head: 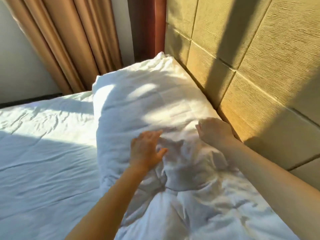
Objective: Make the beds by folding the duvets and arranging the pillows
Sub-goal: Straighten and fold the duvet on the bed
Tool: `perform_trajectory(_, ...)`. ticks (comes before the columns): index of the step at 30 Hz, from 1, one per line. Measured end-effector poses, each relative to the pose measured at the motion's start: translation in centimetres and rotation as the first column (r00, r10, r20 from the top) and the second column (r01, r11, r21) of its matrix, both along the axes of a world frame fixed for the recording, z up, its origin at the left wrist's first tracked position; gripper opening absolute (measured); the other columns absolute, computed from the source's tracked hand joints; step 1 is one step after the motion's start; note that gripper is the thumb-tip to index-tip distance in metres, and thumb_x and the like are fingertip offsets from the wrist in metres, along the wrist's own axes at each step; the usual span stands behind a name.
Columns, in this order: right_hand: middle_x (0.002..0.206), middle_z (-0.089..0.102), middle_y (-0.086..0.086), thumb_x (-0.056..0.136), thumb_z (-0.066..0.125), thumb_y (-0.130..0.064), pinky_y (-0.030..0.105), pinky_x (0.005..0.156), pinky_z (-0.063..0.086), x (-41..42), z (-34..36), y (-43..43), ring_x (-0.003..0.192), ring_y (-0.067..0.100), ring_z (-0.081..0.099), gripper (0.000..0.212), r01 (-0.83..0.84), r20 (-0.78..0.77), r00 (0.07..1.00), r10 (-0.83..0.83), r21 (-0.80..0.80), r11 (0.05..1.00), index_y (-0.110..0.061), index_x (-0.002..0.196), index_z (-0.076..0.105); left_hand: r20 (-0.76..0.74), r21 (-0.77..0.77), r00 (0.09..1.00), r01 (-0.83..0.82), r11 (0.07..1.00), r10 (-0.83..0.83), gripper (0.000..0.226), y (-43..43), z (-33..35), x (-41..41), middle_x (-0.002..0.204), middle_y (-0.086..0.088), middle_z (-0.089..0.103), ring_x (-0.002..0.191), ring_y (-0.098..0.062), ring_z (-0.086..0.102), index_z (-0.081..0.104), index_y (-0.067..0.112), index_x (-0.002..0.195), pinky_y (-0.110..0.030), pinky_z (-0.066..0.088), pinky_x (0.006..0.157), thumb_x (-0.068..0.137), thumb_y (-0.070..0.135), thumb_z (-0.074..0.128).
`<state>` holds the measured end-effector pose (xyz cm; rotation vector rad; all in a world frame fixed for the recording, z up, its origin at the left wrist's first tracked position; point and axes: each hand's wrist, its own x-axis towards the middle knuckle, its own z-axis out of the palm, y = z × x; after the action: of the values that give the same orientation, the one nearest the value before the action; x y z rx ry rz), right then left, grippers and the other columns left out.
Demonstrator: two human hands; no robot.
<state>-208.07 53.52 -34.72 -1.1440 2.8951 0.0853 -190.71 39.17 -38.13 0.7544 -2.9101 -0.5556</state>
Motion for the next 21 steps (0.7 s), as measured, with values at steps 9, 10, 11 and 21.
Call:
perform_trajectory(9, 0.153, 0.027, 0.015, 0.091, 0.04, -0.053, 0.043, 0.109, 0.029, -5.3, -8.6, -8.0, 0.138, 0.031, 0.031, 0.061, -0.009, 0.391, 0.91, -0.14, 0.354, 0.935, -0.031, 0.146, 0.029, 0.633, 0.267, 0.768, -0.101, 0.958, -0.096, 0.126, -7.4, -7.9, -6.6, 0.155, -0.001, -0.02, 0.143, -0.04, -0.007, -0.007, 0.046, 0.145, -0.065, 0.012, 0.109, 0.052, 0.073, 0.073)
perform_trajectory(10, 0.14, 0.047, 0.018, 0.089, 0.047, -0.04, 0.036, 0.1, 0.041, -6.4, -7.2, -9.4, 0.126, 0.03, 0.048, 0.05, -0.037, 0.385, 0.917, -0.106, 0.346, 0.937, -0.018, 0.134, 0.049, 0.652, 0.313, 0.737, -0.048, 0.949, -0.178, 0.116, -8.7, -6.7, -7.7, 0.158, -0.005, 0.004, 0.143, -0.036, 0.013, 0.01, 0.038, 0.148, -0.054, 0.023, 0.113, 0.057, 0.067, 0.075)
perform_trajectory(11, 0.125, 0.059, 0.02, 0.086, 0.049, -0.029, 0.033, 0.09, 0.047, -7.6, -5.5, -10.7, 0.113, 0.031, 0.058, 0.041, -0.023, 0.323, 0.944, -0.071, 0.279, 0.96, -0.009, 0.119, 0.061, 0.605, 0.307, 0.762, 0.041, 0.951, -0.229, 0.094, -9.7, -5.1, -8.8, 0.151, -0.007, 0.032, 0.136, -0.03, 0.033, 0.031, 0.03, 0.145, -0.041, 0.034, 0.109, 0.066, 0.063, 0.072)
perform_trajectory(21, 0.158, -0.01, 0.011, 0.085, 0.027, -0.074, 0.049, 0.116, 0.0, -19.3, -9.3, -22.6, 0.145, 0.038, -0.003, 0.072, -0.017, 0.173, 0.985, 0.01, 0.042, 0.999, -0.049, 0.145, -0.004, 0.336, -0.06, 0.923, -0.179, 0.982, 0.188, 0.1, -19.3, -6.1, -18.3, 0.152, 0.006, -0.034, 0.14, -0.042, -0.021, -0.016, 0.068, 0.129, -0.079, 0.004, 0.095, 0.05, 0.096, 0.038)
